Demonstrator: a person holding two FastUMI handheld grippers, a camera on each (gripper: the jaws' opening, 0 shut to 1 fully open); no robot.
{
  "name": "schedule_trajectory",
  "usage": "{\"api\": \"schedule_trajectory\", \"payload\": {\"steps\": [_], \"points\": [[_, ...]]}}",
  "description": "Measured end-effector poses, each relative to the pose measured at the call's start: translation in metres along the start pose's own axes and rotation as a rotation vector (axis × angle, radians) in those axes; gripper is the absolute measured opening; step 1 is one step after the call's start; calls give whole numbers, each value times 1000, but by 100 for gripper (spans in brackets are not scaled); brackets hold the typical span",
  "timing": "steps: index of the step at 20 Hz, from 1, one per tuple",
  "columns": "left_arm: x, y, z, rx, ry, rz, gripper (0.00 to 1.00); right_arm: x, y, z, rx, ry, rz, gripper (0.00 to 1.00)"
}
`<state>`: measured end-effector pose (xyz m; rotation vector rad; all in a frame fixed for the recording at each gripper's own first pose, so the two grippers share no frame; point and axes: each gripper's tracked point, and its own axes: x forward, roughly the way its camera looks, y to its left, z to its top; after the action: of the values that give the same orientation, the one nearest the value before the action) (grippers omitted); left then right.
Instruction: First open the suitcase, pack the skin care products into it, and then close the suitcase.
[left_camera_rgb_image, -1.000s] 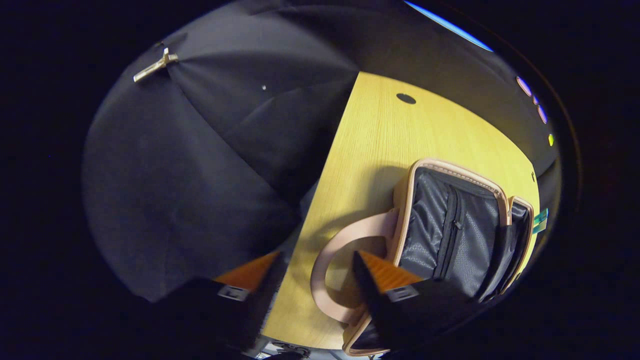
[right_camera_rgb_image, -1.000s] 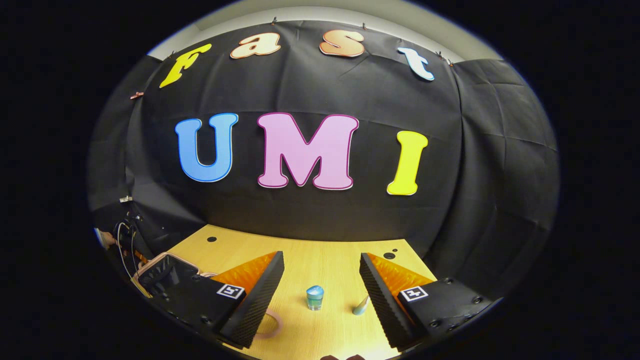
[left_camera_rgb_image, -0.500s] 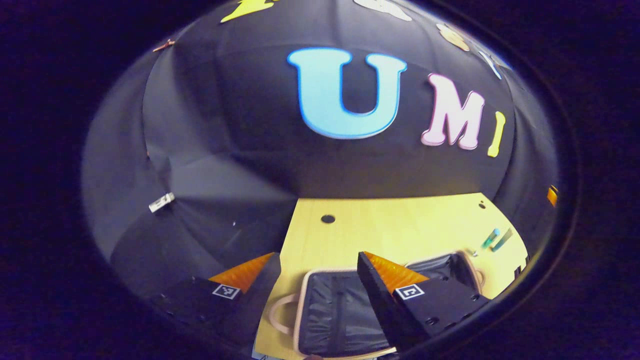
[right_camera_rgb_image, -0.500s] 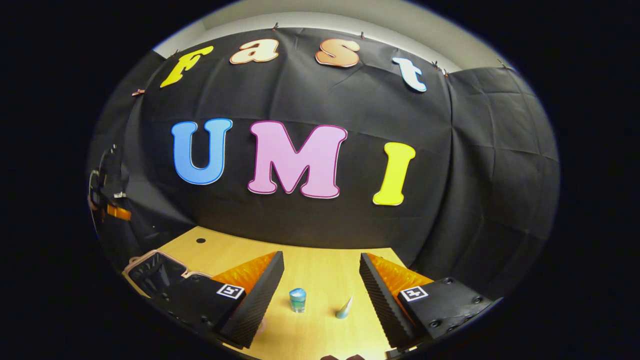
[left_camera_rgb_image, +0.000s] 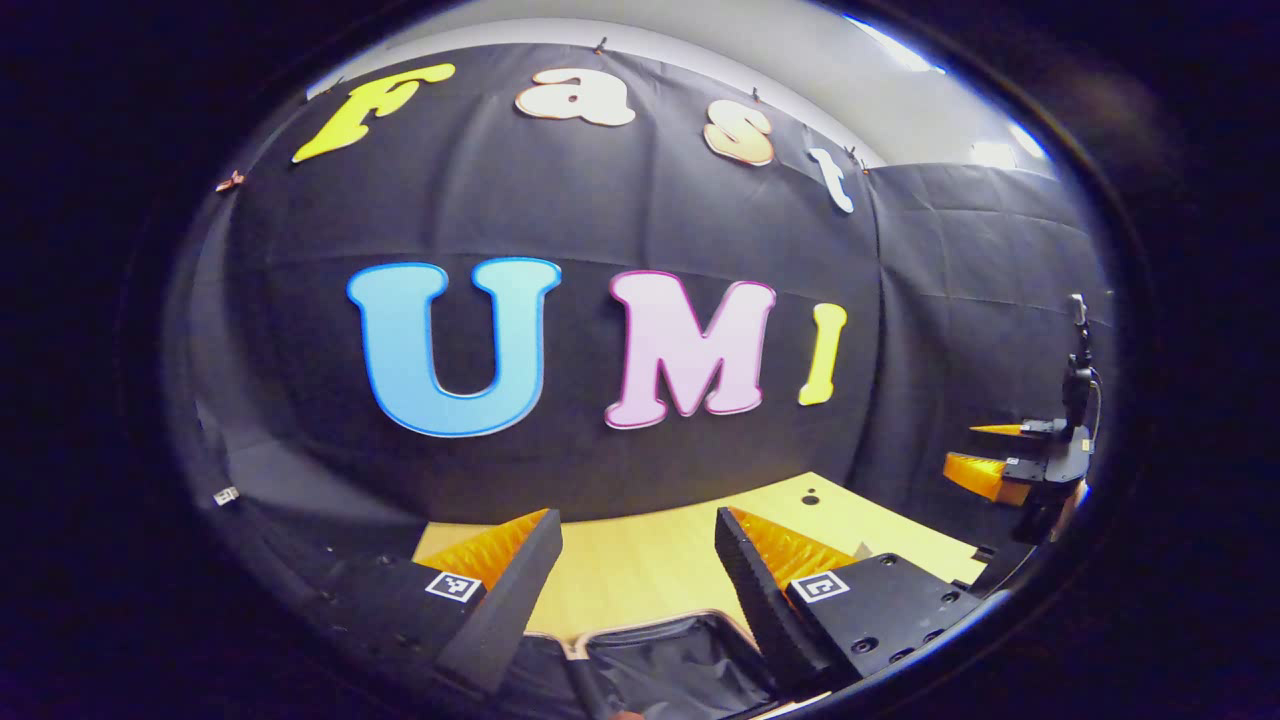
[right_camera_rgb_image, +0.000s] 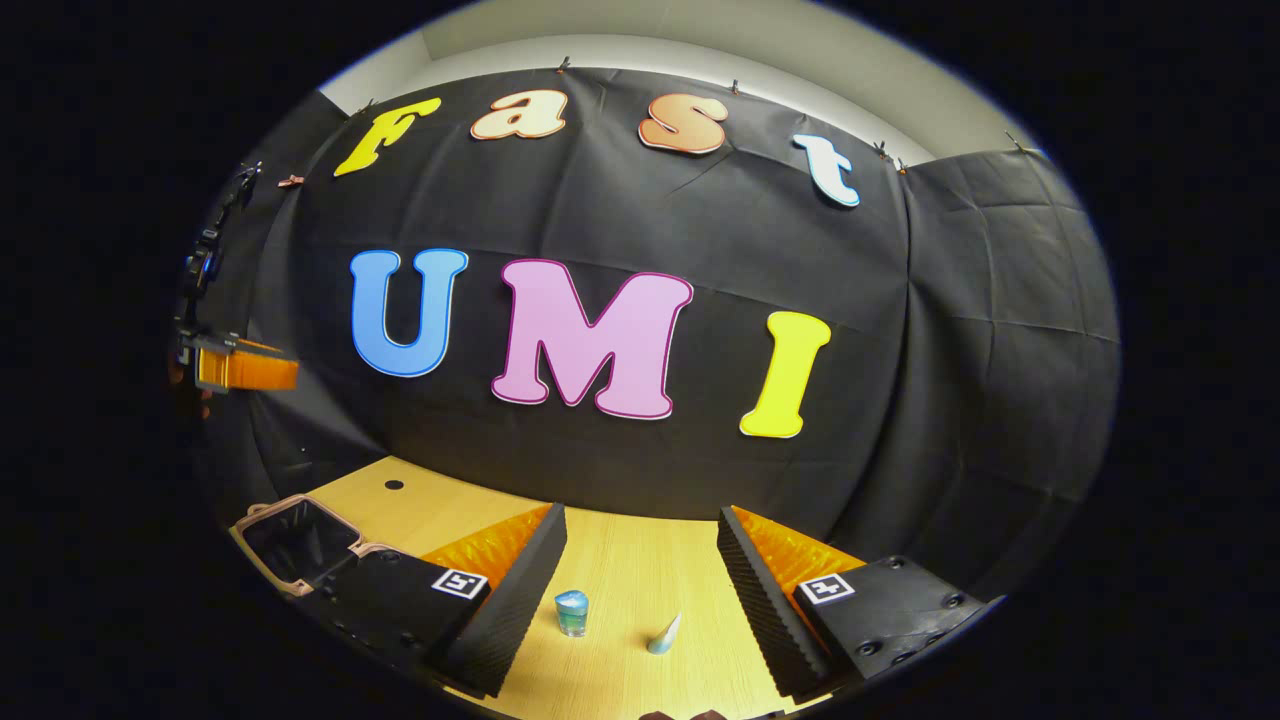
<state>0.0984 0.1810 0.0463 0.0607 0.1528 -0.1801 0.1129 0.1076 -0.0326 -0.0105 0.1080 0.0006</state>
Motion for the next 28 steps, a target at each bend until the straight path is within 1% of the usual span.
{"api": "schedule_trajectory", "payload": {"steps": [1, 2, 3, 4, 6, 8, 10, 12, 15, 17, 21, 25, 26, 27, 28], "points": [[8, -23, -8, -5, 7, -16, 96, 2, -3, -2, 7, -1, 8, 96], [15, -47, -14, -12, 17, -44, 100, 6, -4, -6, 11, 4, 21, 96], [21, -68, -21, -21, 33, -66, 100, 9, -5, -11, 9, 12, 31, 96], [27, -84, -28, -27, 45, -82, 96, 13, -8, -15, 5, 16, 38, 96], [41, -112, -48, -38, 86, -111, 96, 18, -13, -20, 5, 9, 44, 96], [57, -135, -72, -73, 147, -151, 97, 21, -19, -25, 14, -5, 44, 96], [76, -147, -98, -94, 205, -154, 97, 22, -22, -39, 14, 12, 57, 96], [100, -160, -133, -111, 291, -154, 96, 23, -29, -56, 12, 41, 77, 96], [130, -179, -180, -118, 380, -170, 97, 24, -44, -78, 7, 88, 97, 96], [174, -195, -224, -95, 455, -153, 97, 33, -57, -105, 34, 136, 122, 96], [220, -200, -269, -83, 521, -128, 97, 52, -65, -146, 61, 213, 142, 96], [245, -201, -297, -35, 566, -125, 96, 74, -71, -187, 70, 281, 148, 97], [247, -203, -299, -26, 573, -135, 93, 80, -71, -197, 75, 299, 150, 97], [245, -203, -294, -4, 560, -125, 67, 85, -71, -207, 78, 314, 151, 97], [257, -206, -303, 19, 560, -132, 53, 90, -71, -218, 76, 331, 152, 97]]}}
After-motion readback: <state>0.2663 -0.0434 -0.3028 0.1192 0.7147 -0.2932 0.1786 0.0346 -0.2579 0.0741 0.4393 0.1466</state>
